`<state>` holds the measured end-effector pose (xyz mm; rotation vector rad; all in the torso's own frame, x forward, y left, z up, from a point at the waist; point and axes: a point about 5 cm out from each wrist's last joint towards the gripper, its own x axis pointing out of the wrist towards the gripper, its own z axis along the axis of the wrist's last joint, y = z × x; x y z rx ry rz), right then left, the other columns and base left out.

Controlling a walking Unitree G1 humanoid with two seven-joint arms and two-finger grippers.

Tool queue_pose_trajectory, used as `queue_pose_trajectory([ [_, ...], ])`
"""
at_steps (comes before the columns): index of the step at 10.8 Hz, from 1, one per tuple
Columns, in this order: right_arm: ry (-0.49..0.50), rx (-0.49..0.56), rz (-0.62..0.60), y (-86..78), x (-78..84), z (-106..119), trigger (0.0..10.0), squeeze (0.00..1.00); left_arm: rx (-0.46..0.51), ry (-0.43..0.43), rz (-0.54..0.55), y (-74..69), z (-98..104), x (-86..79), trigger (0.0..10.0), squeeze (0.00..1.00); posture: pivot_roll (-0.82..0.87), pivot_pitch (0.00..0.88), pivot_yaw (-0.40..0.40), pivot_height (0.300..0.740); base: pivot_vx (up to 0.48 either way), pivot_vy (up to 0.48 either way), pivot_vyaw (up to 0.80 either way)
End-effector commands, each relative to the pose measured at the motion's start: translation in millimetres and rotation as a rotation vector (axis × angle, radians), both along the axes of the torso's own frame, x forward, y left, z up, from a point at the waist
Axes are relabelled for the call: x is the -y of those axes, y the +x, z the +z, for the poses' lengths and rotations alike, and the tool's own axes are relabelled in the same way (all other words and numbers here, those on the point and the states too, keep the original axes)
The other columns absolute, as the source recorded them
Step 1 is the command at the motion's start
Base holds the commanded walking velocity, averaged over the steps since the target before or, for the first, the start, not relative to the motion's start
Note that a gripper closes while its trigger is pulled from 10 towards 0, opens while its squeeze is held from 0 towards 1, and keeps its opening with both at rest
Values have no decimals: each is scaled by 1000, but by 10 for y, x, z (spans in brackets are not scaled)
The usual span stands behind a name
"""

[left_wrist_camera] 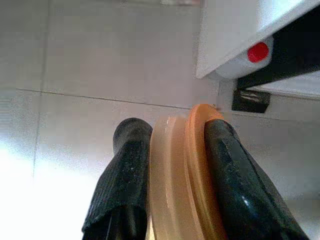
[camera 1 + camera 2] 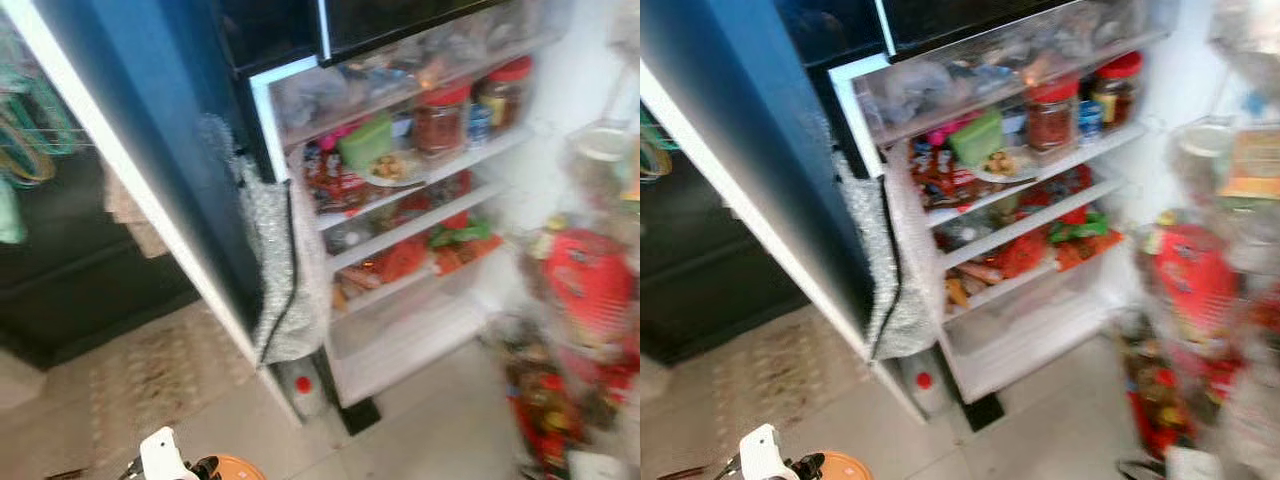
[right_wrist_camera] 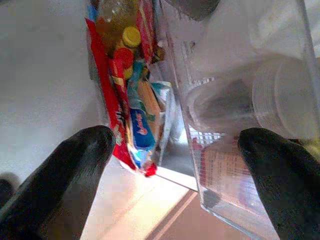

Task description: Restocking fridge

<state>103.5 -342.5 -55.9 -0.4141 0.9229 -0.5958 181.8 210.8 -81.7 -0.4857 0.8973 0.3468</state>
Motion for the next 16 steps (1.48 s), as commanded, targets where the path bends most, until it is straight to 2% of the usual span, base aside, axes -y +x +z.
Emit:
queue_pose_trajectory([
  [1, -37, -19, -72, -177, 173, 55, 10000, 0, -23, 18, -14, -43, -13, -48, 10000, 0, -62, 62, 143, 740, 0, 0, 0],
  [2, -77, -38, -104, -307, 343, 138, 10000, 0, -23, 20, -14, -45, -8, -72, 10000, 0, -66, 62, 145, 740, 0, 0, 0],
  [3, -86, -47, -126, -354, 391, 160, 10000, 0, -24, 21, -19, -43, -7, -75, 10000, 0, -68, 60, 144, 740, 0, 0, 0],
  [4, -52, -27, -118, -296, 323, 123, 10000, 0, -25, 21, -19, -46, -7, -82, 10000, 0, -65, 59, 145, 740, 0, 0, 0],
  [6, 73, 9, -59, -111, 51, -13, 10000, 0, -24, 20, -19, -52, -8, -88, 10000, 0, -58, 53, 139, 740, 0, 0, 0],
  [8, 250, 28, 20, 127, -403, -191, 10000, 0, -26, 14, -5, -80, -23, -75, 10000, 0, -56, 54, 105, 740, 0, 0, 0],
  [9, 302, 17, 61, 207, -559, -236, 10000, 0, -28, 4, 3, -92, -36, -41, 10000, 0, -55, 53, 85, 740, 0, 0, 0],
  [12, 372, 30, 155, 483, -769, -221, 10000, 0, -34, -38, 54, -141, -84, 107, 10000, 0, -43, 30, 8, 740, 0, 0, 0],
  [14, 383, -12, 224, 539, -864, -235, 10000, 0, -22, -33, 33, -137, -82, 126, 10000, 0, -33, 14, 1, 740, 0, -182, 0],
  [16, 381, -7, 236, 552, -907, -241, 10000, 0, -23, -24, 34, -133, -75, 89, 10000, 0, -47, 5, 23, 740, 0, -469, 800],
])
